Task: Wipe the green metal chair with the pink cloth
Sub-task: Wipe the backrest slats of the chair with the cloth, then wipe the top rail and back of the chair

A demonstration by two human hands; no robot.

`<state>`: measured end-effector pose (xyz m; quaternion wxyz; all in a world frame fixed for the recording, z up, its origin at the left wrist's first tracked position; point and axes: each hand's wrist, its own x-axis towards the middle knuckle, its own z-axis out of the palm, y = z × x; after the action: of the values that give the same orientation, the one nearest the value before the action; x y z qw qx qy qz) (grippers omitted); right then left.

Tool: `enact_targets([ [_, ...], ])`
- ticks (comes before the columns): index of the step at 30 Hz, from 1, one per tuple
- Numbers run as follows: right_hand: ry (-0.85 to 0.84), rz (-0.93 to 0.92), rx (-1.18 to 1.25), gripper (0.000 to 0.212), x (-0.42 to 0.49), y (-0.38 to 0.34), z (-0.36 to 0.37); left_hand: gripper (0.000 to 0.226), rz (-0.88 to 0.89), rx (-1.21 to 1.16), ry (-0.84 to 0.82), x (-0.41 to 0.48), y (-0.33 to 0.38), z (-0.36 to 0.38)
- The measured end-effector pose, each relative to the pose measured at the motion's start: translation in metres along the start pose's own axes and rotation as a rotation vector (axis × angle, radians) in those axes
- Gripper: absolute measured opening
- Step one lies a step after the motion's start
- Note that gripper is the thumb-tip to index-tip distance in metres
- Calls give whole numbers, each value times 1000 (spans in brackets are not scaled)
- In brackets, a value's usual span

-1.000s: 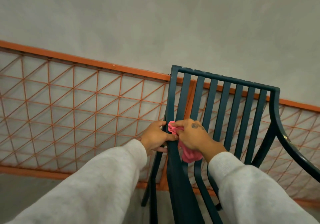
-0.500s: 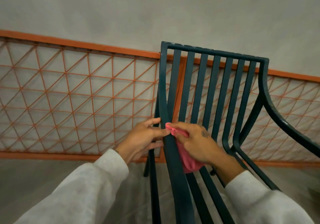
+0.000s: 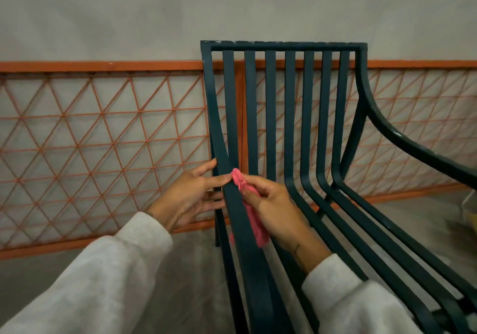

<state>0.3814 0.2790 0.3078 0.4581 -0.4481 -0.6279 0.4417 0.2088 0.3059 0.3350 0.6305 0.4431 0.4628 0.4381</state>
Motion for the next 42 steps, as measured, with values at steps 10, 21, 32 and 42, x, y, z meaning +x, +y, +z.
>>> enact_targets([
  [10, 19, 20, -12, 33, 2, 0, 0, 66, -15, 8, 48, -11, 8, 11],
  [21, -88, -50, -122, 34, -33, -17, -28, 62, -49, 79, 58, -8, 15, 10],
  [32, -74, -25, -302, 33, 54, -38, -12, 50, -78, 89, 203, 19, 39, 7],
  [42, -15, 126, -176, 31, 105, -194, -13, 30, -14, 254, 304, -3, 192, -10],
])
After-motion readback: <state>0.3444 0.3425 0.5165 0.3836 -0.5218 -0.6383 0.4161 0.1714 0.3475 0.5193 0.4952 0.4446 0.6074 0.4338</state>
